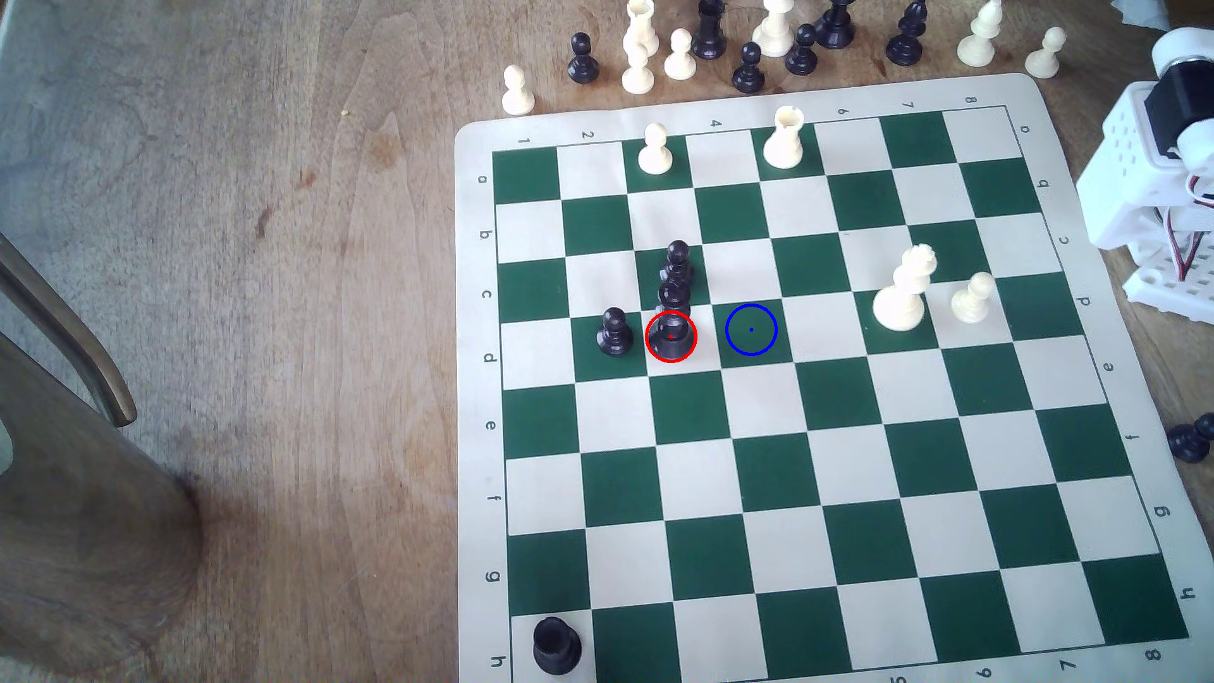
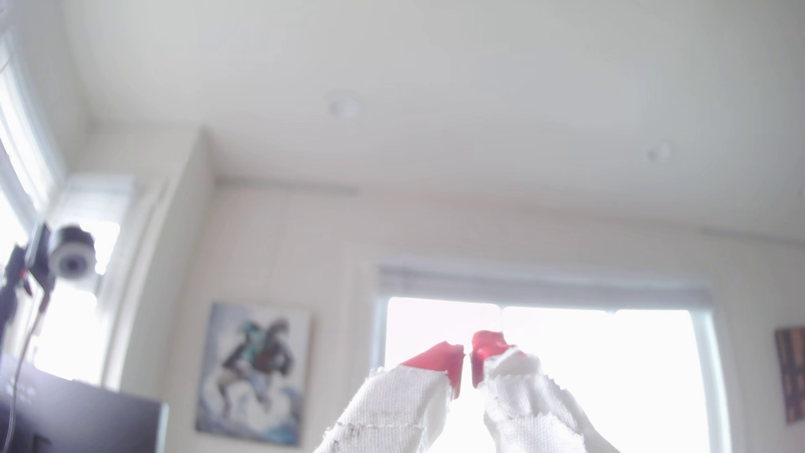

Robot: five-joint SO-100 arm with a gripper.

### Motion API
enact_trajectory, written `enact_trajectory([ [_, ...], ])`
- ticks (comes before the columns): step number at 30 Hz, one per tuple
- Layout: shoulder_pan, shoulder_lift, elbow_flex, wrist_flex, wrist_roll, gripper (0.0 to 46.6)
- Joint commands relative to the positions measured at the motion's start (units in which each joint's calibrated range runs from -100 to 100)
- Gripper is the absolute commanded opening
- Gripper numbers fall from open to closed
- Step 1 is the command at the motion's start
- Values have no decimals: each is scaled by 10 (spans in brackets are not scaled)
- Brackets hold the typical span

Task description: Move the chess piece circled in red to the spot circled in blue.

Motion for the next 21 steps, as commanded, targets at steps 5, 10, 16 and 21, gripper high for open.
enact_trajectory([
  [5,50,1,-113,316,-15,2],
  [10,68,111,-264,562,-45,2],
  [16,11,285,-409,701,-45,2],
  [21,-29,411,-482,743,-57,2],
])
